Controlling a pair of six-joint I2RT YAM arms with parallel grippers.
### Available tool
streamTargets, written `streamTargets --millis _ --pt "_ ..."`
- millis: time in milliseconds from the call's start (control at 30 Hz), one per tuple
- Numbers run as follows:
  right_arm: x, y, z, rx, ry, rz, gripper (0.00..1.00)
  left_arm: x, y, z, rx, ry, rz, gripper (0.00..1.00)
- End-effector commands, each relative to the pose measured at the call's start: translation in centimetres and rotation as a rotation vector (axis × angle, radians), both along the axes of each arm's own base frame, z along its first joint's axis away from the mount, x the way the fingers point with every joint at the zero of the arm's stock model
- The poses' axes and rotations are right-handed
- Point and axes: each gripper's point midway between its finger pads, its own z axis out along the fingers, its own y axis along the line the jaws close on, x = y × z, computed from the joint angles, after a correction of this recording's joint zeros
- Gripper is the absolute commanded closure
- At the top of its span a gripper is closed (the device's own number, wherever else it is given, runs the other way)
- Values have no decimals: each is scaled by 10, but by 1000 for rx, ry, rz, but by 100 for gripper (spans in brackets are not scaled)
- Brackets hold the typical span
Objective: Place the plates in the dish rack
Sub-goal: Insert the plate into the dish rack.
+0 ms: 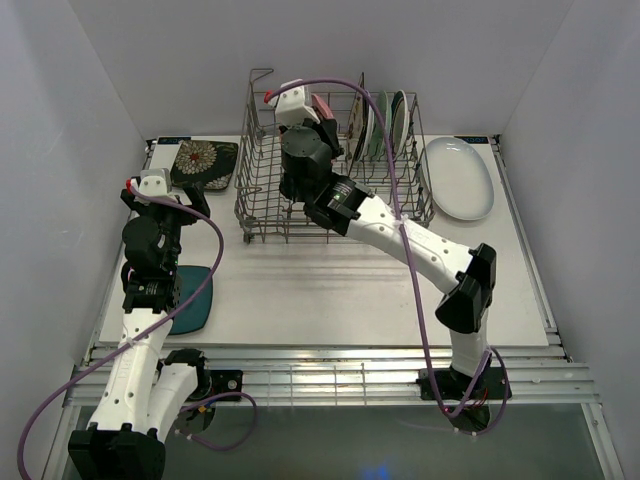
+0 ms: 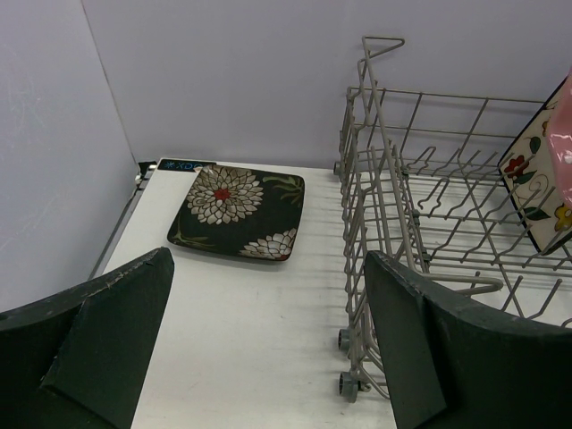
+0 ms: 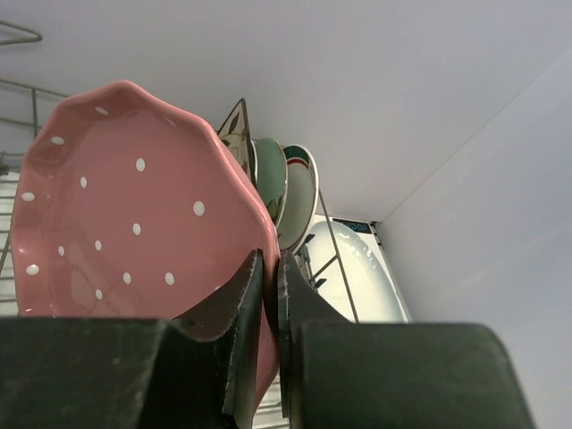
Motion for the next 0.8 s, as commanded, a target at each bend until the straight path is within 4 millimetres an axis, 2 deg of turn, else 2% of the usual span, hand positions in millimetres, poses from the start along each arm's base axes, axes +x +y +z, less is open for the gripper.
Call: streamTargets --millis 0,267,767 --pt "-2 -29 71 246 -168 -68 92 -2 0 4 3 -12 -2 2" --pt "21 -48 81 222 -225 -161 92 -2 0 4 3 -12 -4 2" --pt "94 -69 47 181 -260 -247 92 4 -2 -4 5 14 -16 2"
